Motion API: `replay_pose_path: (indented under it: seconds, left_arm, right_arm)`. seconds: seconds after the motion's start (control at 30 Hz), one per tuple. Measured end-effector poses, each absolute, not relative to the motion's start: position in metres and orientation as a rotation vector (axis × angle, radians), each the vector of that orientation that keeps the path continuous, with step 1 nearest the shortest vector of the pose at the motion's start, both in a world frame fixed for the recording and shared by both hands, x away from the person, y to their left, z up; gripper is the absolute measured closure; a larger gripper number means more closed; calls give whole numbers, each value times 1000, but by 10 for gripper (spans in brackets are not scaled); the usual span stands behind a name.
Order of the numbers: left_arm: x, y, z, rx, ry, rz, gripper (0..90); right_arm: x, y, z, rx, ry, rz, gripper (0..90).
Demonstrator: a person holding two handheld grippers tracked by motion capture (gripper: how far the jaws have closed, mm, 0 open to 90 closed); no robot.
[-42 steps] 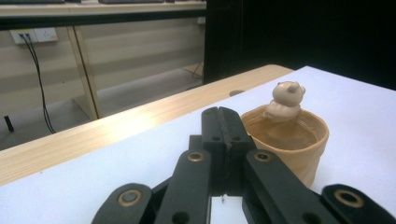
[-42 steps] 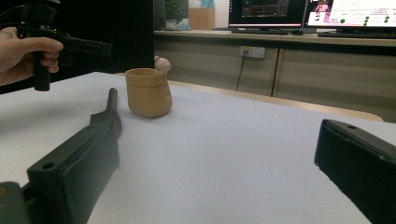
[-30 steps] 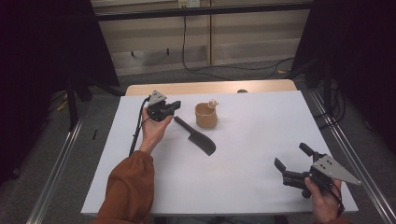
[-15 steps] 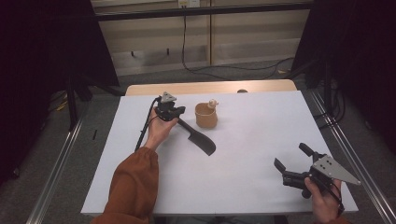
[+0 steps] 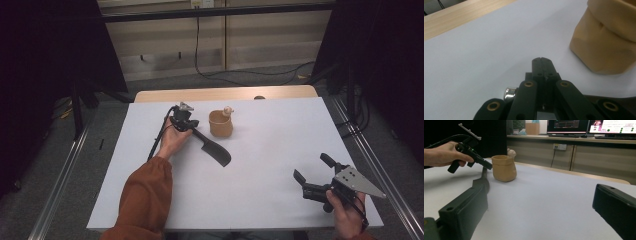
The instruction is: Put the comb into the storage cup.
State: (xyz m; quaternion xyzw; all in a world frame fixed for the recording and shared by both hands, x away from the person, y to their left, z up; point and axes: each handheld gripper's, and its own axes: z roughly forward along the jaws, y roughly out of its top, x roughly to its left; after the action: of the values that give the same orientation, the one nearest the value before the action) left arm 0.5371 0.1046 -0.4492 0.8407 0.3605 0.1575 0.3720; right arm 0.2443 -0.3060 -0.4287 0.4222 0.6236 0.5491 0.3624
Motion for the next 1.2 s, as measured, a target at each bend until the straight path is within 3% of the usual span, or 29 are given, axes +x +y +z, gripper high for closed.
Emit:
replay_pose_path:
  seconds: [1.2]
  left_arm:
    - [538,112,-448,2286,884,317,900]
  right_arm:
    - [244,-306,-429,1086,1604,1412,0]
